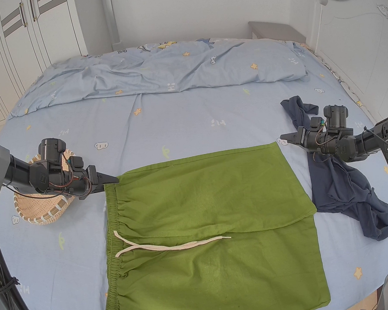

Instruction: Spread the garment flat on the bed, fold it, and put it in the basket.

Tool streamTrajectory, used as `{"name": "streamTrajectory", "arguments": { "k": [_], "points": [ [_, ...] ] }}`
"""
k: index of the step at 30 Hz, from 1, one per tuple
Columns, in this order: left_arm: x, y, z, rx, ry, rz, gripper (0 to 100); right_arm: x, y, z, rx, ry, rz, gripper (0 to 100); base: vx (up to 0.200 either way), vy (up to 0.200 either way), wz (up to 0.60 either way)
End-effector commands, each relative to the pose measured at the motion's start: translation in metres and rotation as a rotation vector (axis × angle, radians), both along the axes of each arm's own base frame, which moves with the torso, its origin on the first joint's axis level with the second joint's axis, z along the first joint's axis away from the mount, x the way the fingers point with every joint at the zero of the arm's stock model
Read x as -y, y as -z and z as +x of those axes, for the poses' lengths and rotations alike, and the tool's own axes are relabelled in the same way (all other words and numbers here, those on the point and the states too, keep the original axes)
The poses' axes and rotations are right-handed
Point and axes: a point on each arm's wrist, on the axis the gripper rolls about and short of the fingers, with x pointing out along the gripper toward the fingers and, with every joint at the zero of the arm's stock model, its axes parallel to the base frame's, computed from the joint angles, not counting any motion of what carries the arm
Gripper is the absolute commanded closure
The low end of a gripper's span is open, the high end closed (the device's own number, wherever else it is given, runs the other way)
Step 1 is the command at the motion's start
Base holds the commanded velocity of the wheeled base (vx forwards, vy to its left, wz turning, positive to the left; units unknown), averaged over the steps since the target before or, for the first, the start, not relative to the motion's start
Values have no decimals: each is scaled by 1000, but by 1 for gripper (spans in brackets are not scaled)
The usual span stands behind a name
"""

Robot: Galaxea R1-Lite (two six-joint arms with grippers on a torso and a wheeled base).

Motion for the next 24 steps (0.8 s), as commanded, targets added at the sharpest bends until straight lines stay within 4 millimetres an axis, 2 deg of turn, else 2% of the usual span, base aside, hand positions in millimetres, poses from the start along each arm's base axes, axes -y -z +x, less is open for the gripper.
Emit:
{"name": "streamTrajectory", "arguments": {
  "k": [1,6,11,14,15,16,17,18,19,20,21,22,23,24],
  "points": [
    [2,-1,0,4,9,-4,0,-2,1,0,-5,-12,3,0,0,0,0],
    [4,-3,-3,5,14,-6,0,2,-3,-2,4,-2,5,0,0,0,0],
    [14,-36,-24,71,34,-3,0,4,-34,-26,38,4,8,0,0,0,0],
    [12,-66,-49,135,24,2,0,6,-65,-66,56,12,9,0,0,0,0],
    [12,-67,-52,135,23,1,0,6,-68,-71,59,12,9,0,0,0,0],
    [12,-72,-69,126,16,-9,0,9,-75,-93,53,20,9,0,0,0,0],
    [13,-74,-83,118,11,-15,0,12,-77,-106,44,29,8,0,0,0,0],
    [14,-71,-96,103,12,-16,0,15,-77,-119,32,34,6,0,0,0,0],
    [14,-71,-96,103,12,-16,0,15,-77,-119,32,34,6,0,0,0,0],
    [15,-61,-120,61,13,-11,0,17,-74,-143,2,40,2,0,0,0,0],
    [15,-56,-128,43,10,-9,0,18,-72,-152,-10,46,1,0,0,0,0],
    [15,-56,-128,43,10,-9,0,18,-72,-152,-10,46,1,0,0,0,0],
    [11,-43,-156,3,-9,-9,0,20,-65,-182,-46,55,0,0,0,0,0],
    [8,-39,-166,-15,-23,-13,0,20,-62,-194,-59,56,1,0,0,0,0]
  ]
}}
